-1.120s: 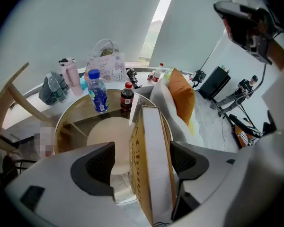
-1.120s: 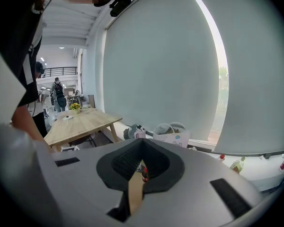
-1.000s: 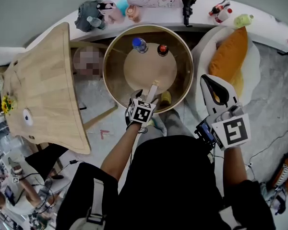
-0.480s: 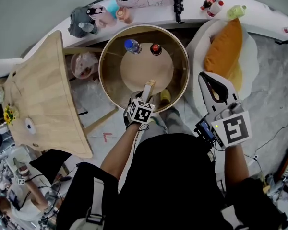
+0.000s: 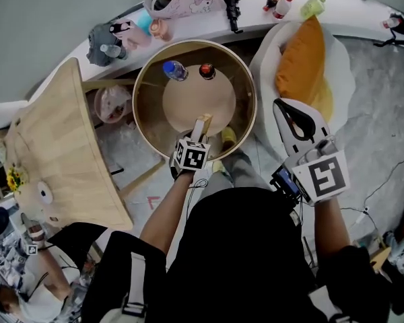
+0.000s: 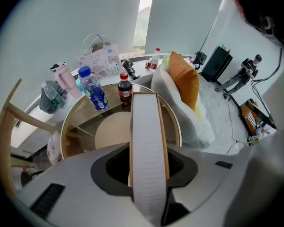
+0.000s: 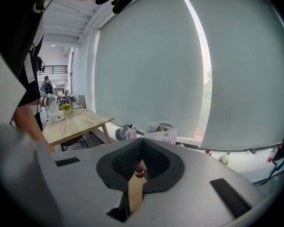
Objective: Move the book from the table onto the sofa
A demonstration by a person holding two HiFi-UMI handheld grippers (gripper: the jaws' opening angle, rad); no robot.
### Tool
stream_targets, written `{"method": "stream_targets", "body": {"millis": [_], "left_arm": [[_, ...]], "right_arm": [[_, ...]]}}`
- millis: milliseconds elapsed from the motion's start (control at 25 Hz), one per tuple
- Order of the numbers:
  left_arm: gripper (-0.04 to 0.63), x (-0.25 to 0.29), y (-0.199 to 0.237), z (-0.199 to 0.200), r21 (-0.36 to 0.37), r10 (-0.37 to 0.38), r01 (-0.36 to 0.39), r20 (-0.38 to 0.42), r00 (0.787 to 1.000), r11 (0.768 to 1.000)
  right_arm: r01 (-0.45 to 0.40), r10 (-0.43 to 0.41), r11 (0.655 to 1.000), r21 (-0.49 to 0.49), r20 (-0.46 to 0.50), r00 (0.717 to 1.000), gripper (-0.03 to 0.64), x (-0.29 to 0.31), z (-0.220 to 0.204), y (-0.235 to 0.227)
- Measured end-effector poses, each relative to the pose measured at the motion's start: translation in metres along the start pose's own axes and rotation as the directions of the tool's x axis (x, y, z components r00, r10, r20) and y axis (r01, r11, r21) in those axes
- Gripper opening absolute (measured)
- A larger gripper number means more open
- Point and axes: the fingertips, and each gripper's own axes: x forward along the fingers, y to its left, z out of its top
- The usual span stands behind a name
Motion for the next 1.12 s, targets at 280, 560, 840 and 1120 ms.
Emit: {"method": "stream_targets", "body": {"millis": [280, 560, 840, 1120], "left_arm": [[0.152, -0.038, -0.012, 0.008, 0.043, -0.014, 0.010, 0.099, 0.995, 0.999], [0.152, -0.091, -0.031, 0.015, 0.113, -0.029, 0.002, 0.240, 0.970, 0.994], [0.152, -0.148, -0.056, 0.010, 0.156, -0.065, 0.007, 0.366, 0.928, 0.988], [0.152, -0.187, -0.093, 0.003, 0.216, -0.121, 0.024, 0.448, 0.886, 0.976]], "right_arm": [[0.111, -0.110, 0.994, -0.013, 0.049, 0.993, 0.011, -0.051, 0.010, 0.006], [0.233, -0.232, 0.972, -0.009, 0.060, 0.971, 0.010, -0.129, 0.000, 0.024], [0.334, -0.331, 0.942, -0.009, 0.120, 0.936, 0.011, -0.204, -0.007, 0.061], [0.413, -0.407, 0.911, -0.009, 0.143, 0.902, 0.011, -0.267, -0.022, 0.093]]}}
